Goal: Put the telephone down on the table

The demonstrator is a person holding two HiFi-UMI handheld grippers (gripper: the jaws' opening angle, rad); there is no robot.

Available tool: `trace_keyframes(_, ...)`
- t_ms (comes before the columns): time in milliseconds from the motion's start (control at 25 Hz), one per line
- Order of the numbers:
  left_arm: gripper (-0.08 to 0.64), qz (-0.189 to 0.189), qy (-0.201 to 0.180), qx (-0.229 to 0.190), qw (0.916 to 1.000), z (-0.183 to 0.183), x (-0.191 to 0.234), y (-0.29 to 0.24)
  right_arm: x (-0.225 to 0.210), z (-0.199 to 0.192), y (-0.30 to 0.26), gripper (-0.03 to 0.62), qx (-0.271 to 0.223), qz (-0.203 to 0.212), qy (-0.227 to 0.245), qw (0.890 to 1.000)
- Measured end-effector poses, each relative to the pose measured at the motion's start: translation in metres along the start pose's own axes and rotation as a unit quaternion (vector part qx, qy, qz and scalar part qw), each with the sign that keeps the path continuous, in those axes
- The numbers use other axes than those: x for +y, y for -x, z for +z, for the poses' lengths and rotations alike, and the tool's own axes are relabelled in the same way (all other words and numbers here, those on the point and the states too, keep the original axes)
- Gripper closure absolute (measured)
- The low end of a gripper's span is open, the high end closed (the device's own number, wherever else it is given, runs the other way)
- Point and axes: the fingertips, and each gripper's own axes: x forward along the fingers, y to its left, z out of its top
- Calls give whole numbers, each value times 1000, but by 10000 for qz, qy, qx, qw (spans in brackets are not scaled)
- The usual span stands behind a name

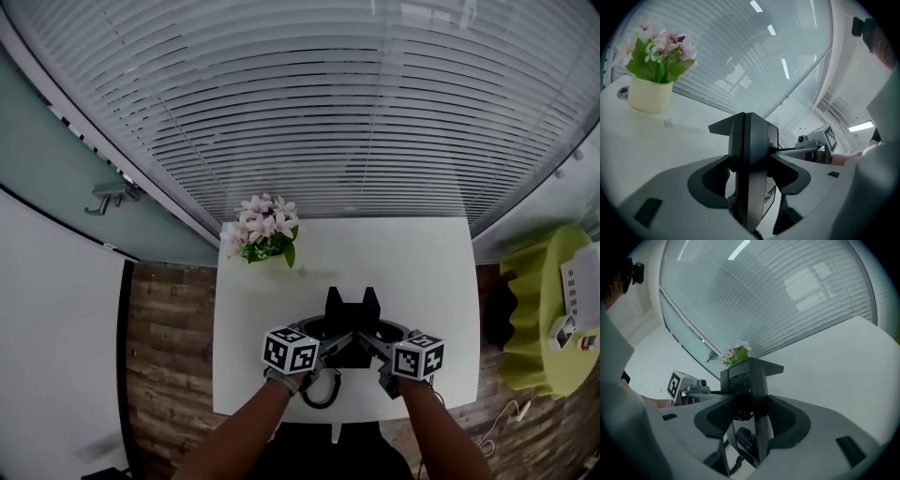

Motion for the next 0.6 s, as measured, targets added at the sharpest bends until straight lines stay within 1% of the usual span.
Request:
trace_keyframes(360, 281, 89, 286, 120, 9995, -5, 27, -17, -24, -4, -22, 365, 100, 62, -278, 9995)
trace_keyframes(600, 281, 92, 452, 163, 9988, -5, 37, -23, -33, -4, -31, 365, 143, 58, -436, 9989)
